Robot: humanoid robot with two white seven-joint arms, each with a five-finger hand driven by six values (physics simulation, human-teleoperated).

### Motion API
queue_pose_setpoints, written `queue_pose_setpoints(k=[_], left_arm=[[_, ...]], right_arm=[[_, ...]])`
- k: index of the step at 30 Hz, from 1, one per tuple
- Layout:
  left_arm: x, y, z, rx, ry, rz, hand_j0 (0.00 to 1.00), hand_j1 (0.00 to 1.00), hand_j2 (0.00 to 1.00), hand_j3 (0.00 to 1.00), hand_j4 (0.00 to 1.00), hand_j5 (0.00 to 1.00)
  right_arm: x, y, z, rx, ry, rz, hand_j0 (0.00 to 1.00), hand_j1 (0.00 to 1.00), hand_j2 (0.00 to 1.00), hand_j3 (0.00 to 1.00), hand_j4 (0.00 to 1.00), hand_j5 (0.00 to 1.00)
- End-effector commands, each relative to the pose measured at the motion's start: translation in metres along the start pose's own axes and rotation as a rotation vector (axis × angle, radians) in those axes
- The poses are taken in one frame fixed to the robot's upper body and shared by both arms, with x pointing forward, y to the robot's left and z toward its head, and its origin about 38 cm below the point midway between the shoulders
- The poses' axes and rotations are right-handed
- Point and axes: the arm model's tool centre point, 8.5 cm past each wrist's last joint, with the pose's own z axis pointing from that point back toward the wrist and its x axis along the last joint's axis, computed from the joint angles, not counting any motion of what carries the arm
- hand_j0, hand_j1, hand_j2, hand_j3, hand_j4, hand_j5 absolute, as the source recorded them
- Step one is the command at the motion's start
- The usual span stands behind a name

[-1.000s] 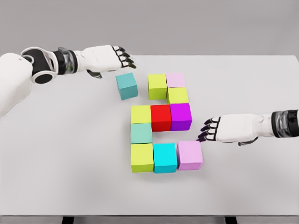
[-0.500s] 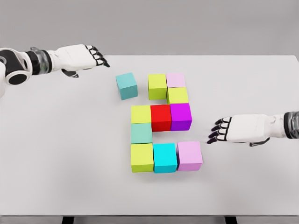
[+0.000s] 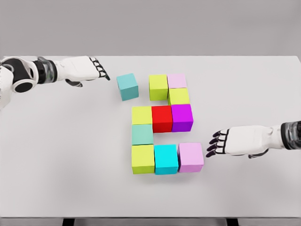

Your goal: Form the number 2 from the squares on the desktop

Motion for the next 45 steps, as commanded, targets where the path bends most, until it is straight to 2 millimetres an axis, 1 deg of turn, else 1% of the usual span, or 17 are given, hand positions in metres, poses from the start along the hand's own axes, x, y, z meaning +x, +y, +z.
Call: queue_pose_setpoints(k=[1,6,15,20,22,26,31,35,37,38,39,40,41,42,43,44,45], left_arm=[[0.004,0.002,-0.005,-0.004,-0.012,0.001,0.87,0.87,0.87,0.87,0.87,0.87],[0.013,0.007,-0.016,0.000,-0.034,0.000,0.87,0.87,0.87,0.87,0.87,0.87],[0.017,0.012,-0.022,0.009,-0.046,-0.002,0.87,0.87,0.87,0.87,0.87,0.87],[0.016,0.012,-0.021,0.012,-0.043,0.003,0.87,0.87,0.87,0.87,0.87,0.87],[0.012,0.007,-0.019,-0.001,-0.029,0.012,0.87,0.87,0.87,0.87,0.87,0.87],[0.005,0.004,-0.017,-0.012,-0.011,0.018,0.88,0.88,0.88,0.88,0.88,0.88],[0.006,0.006,-0.022,-0.011,-0.012,0.024,0.88,0.88,0.88,0.88,0.88,0.88],[0.006,0.010,-0.025,-0.005,-0.013,0.026,0.88,0.88,0.88,0.88,0.88,0.88],[0.008,0.012,-0.027,-0.001,-0.018,0.025,0.88,0.88,0.88,0.88,0.88,0.88],[0.009,0.014,-0.029,0.004,-0.020,0.025,0.89,0.89,0.89,0.89,0.89,0.89],[0.008,0.012,-0.029,-0.001,-0.017,0.030,0.89,0.89,0.89,0.89,0.89,0.89],[0.011,0.015,-0.034,0.005,-0.024,0.029,0.89,0.89,0.89,0.89,0.89,0.89],[0.012,0.016,-0.034,0.006,-0.025,0.029,0.89,0.89,0.89,0.89,0.89,0.89],[0.013,0.017,-0.035,0.008,-0.028,0.029,0.89,0.89,0.89,0.89,0.89,0.89],[0.012,0.018,-0.035,0.008,-0.027,0.028,0.89,0.89,0.89,0.89,0.89,0.89],[0.012,0.018,-0.035,0.008,-0.027,0.028,0.89,0.89,0.89,0.89,0.89,0.89],[0.013,0.018,-0.036,0.010,-0.028,0.029,0.89,0.89,0.89,0.89,0.89,0.89]], right_arm=[[0.000,-0.001,-0.002,-0.005,-0.004,-0.003,1.00,1.00,1.00,1.00,1.00,1.00],[0.001,-0.001,-0.002,-0.005,-0.006,-0.003,0.99,0.99,0.99,0.99,0.99,0.99],[0.003,-0.005,-0.010,-0.016,-0.023,0.002,1.00,1.00,1.00,1.00,1.00,1.00],[0.004,-0.006,-0.012,-0.019,-0.029,0.004,0.99,0.99,0.99,0.99,0.99,0.99],[0.004,-0.007,-0.013,-0.021,-0.030,0.005,1.00,1.00,1.00,1.00,1.00,1.00],[0.005,-0.008,-0.015,-0.024,-0.036,0.007,0.99,0.99,0.99,0.99,0.99,0.99],[0.006,-0.009,-0.017,-0.027,-0.040,0.007,1.00,1.00,1.00,1.00,1.00,1.00],[0.000,-0.005,-0.009,-0.013,-0.011,0.009,1.00,1.00,1.00,1.00,1.00,1.00],[-0.008,-0.001,0.005,-0.004,0.030,-0.004,1.00,1.00,1.00,1.00,1.00,1.00],[-0.016,-0.005,0.017,-0.018,0.067,-0.006,1.00,1.00,1.00,1.00,1.00,1.00],[-0.025,-0.013,0.029,-0.046,0.107,0.001,1.00,1.00,1.00,1.00,1.00,1.00],[-0.039,-0.026,0.049,-0.112,0.160,-0.022,1.00,1.00,1.00,1.00,1.00,1.00],[-0.050,-0.034,0.068,-0.188,0.197,-0.073,1.00,1.00,1.00,1.00,1.00,1.00],[-0.063,-0.045,0.098,-0.293,0.247,-0.131,1.00,1.00,1.00,1.00,1.00,1.00],[-0.069,-0.051,0.117,-0.361,0.274,-0.163,1.00,1.00,1.00,1.00,1.00,1.00],[-0.070,-0.056,0.128,-0.421,0.271,-0.193,1.00,1.00,1.00,1.00,1.00,1.00],[-0.068,-0.050,0.128,-0.491,0.232,-0.280,1.00,1.00,1.00,1.00,1.00,1.00]])
